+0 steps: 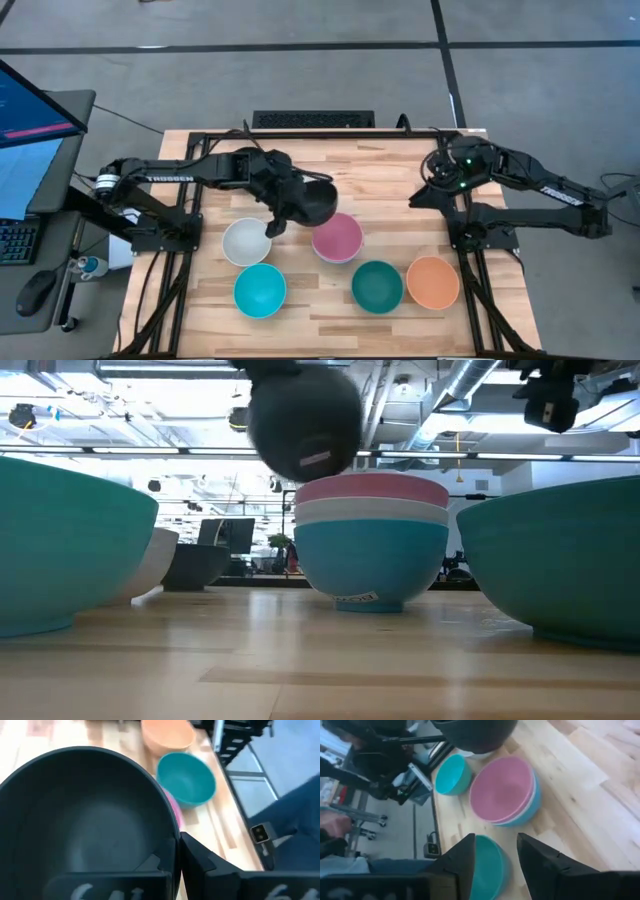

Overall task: Nest bowls inside each other
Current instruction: Stack the bottom black bowl on top of the pink bowls, then stack the green bowl on top of the black bowls

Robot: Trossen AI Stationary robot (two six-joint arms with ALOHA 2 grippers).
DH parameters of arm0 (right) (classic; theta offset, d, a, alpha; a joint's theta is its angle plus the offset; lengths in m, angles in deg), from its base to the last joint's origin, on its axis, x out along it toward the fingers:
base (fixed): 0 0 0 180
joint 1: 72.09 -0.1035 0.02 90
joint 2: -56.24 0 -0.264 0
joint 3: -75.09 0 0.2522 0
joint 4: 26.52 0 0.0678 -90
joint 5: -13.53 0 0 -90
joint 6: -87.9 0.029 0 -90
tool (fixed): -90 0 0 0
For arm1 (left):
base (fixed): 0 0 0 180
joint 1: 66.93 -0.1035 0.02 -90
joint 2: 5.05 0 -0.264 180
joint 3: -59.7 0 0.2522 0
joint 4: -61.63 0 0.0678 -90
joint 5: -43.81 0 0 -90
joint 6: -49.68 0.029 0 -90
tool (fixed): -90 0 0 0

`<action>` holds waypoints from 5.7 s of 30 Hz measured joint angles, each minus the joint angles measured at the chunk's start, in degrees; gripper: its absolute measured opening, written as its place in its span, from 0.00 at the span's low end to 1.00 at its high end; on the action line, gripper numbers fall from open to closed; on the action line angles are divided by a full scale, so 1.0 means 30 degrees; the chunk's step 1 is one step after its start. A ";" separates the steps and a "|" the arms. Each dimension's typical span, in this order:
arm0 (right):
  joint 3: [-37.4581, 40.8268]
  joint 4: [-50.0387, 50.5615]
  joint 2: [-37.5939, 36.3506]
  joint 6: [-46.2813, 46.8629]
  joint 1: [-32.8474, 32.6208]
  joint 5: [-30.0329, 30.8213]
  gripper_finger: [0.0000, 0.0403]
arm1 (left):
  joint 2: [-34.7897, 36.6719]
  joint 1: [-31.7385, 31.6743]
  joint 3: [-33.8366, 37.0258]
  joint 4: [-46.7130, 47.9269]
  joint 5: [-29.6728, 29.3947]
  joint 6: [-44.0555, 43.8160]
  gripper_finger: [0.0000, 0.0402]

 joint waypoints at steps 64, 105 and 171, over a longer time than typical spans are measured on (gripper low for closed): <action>0.1162 0.6214 -0.5790 -0.0421 0.0851 0.1159 0.34 | -0.9230 0.7137 -0.7487 0.1586 -1.1053 -0.4819 0.27; 0.1162 0.3584 -0.6624 -0.4745 -0.0231 -0.9164 0.34 | -1.8377 0.8591 -1.7344 0.5445 -0.7818 0.8177 0.29; 0.1453 0.2747 -0.7384 -0.4003 -0.0143 -0.8045 0.34 | -1.4463 0.5705 -1.7637 1.4225 -1.2043 0.2017 0.00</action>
